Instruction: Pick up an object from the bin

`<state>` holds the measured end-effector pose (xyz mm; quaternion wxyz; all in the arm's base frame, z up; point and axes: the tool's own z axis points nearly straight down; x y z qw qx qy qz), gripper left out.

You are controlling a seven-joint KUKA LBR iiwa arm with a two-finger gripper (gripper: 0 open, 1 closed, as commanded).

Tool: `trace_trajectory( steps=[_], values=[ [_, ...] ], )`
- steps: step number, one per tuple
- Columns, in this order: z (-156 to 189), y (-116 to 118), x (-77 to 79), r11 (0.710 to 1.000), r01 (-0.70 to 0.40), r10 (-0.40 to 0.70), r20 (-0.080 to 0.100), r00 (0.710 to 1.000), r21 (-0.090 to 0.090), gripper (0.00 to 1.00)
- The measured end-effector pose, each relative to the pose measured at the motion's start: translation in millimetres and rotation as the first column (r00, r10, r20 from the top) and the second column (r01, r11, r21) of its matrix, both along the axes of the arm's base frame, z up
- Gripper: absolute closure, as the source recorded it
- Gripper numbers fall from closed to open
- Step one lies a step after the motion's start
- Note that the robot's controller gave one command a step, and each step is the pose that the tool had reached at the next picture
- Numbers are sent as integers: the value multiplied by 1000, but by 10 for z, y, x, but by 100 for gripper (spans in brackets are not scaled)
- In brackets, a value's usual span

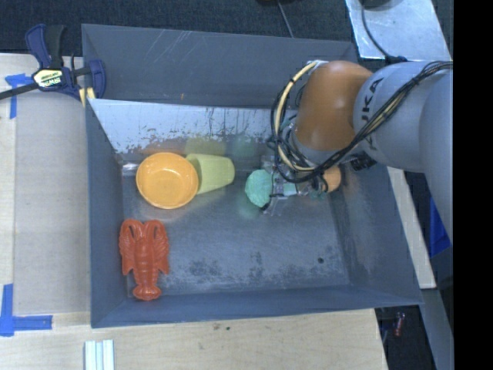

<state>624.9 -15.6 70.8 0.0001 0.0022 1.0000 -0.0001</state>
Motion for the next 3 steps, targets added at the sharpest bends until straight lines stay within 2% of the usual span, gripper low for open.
trace_trajectory(
  steps=[1, 2, 3],
  values=[
    [0, 0, 0, 1000, 0, 0, 0, 1000, 0, 100],
    [136, 1, -30, 1000, 0, 0, -9, 1000, 0, 100],
    [536, 0, 1, 1000, 0, 0, 2, 1000, 0, 100]
  ],
)
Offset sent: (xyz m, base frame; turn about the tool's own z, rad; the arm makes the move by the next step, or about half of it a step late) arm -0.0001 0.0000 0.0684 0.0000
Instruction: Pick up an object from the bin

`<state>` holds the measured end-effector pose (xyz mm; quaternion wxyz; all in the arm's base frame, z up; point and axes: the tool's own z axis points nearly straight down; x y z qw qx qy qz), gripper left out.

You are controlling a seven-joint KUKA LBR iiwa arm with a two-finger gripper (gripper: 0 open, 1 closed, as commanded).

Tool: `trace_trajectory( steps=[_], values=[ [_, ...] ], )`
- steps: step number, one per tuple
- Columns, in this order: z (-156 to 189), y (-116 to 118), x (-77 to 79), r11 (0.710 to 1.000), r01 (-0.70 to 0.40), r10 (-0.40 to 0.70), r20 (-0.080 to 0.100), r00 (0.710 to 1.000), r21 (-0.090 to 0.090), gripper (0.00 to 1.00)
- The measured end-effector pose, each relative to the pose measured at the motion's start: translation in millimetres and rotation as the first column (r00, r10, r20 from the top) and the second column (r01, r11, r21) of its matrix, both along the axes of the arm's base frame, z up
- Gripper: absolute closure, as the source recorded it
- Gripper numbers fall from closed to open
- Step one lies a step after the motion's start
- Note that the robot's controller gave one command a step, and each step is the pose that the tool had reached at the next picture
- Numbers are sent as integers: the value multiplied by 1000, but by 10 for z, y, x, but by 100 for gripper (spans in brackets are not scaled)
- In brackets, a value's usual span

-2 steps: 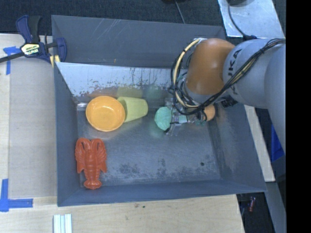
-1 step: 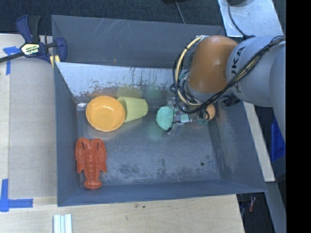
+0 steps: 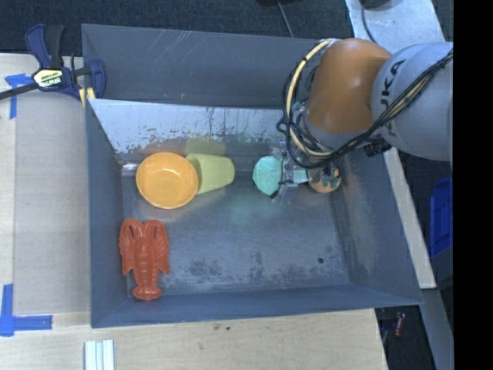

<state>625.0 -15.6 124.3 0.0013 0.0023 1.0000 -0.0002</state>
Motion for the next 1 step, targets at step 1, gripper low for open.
trace_trajectory(
  steps=[1],
  values=[
    [183, -1, -3, 1000, 0, 0, 0, 1000, 0, 100]
  ],
)
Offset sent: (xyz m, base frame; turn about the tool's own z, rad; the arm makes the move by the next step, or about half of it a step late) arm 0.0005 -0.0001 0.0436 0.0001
